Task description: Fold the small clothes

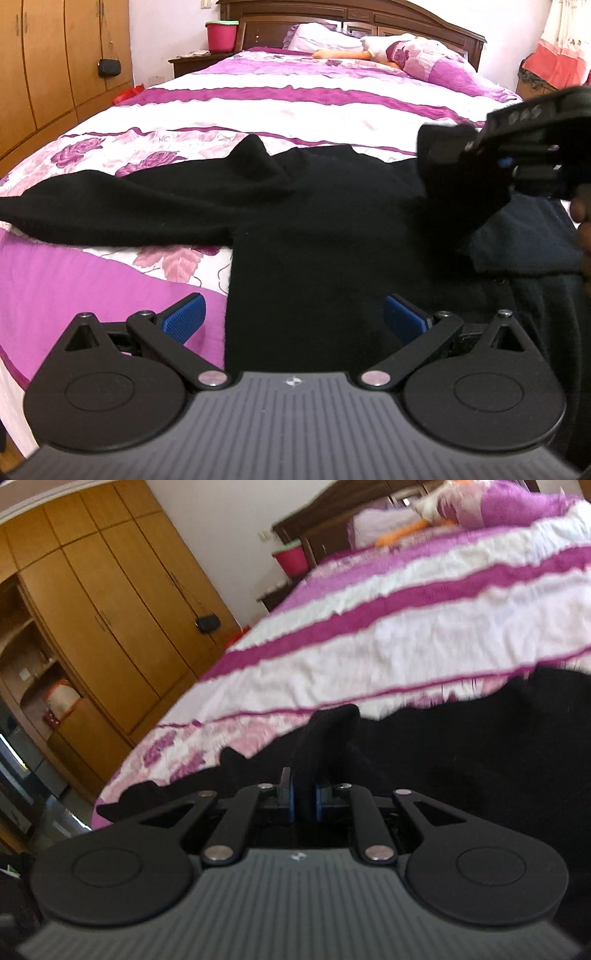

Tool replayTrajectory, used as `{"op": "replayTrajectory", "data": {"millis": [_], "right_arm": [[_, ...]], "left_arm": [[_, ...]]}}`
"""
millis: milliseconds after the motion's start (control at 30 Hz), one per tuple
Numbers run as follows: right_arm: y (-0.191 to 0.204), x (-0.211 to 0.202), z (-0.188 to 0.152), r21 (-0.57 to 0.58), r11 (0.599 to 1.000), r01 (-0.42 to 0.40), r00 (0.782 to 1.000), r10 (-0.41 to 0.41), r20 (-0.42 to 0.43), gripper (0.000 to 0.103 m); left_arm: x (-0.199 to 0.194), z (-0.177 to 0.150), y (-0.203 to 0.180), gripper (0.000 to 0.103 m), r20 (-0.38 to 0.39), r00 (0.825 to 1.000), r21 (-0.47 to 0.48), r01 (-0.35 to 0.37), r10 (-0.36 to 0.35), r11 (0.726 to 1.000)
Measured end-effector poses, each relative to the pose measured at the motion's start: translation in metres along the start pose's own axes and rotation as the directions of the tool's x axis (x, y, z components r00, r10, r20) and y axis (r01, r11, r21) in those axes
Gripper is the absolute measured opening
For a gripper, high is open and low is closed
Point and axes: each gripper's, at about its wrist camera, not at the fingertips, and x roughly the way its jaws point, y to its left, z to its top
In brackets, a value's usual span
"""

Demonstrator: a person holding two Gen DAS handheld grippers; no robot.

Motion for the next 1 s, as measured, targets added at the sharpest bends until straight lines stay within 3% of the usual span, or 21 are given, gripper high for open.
{"op": "replayTrajectory", "data": {"millis": [133, 233, 367, 600, 733, 900, 933, 1000], "right_arm": [[0.0, -0.006, -0.003, -0.018, 1.0, 0.015, 1.0, -0.014, 0.022, 0.044], [-0.007, -0.016, 0.0, -0.02, 1.0, 0.02, 0.999, -0.019, 0.048, 0.052], [-0.023, -0.036, 0.004, 0.002, 0.999, 0.041, 0.997, -0.041, 0.061, 0.053], [-0.064, -0.068, 0.01, 0.059, 0.985, 0.164, 0.982, -0.168, 0.087, 0.053], [-0.121, -0.097, 0.022, 0.198, 0.929, 0.311, 0.93, -0.341, 0.138, 0.053], [-0.159, -0.097, 0.028, 0.24, 0.891, 0.386, 0.897, -0.423, 0.13, 0.053], [-0.174, -0.092, 0.031, 0.244, 0.872, 0.425, 0.881, -0.46, 0.112, 0.053], [-0.184, -0.082, 0.03, 0.244, 0.861, 0.445, 0.874, -0.477, 0.09, 0.053]], "left_arm": [[-0.001, 0.001, -0.002, 0.103, 0.011, 1.0, 0.001, 0.005, -0.005, 1.0], [-0.001, 0.002, -0.005, 0.103, 0.017, 1.0, 0.002, 0.018, -0.018, 1.0], [-0.001, 0.007, -0.012, 0.103, 0.027, 0.999, 0.015, 0.039, -0.039, 0.999], [0.01, 0.037, -0.03, 0.103, 0.115, 0.992, 0.086, 0.042, -0.052, 0.995], [0.03, 0.056, -0.033, 0.098, 0.119, 0.991, 0.08, 0.049, -0.059, 0.996], [0.066, 0.072, -0.03, 0.092, 0.073, 0.997, 0.05, 0.032, -0.035, 0.998], [0.073, 0.073, -0.028, 0.092, 0.061, 0.998, 0.038, 0.028, -0.03, 0.999], [0.088, 0.073, -0.023, 0.091, 0.034, 0.999, 0.01, 0.037, -0.037, 0.999]]}}
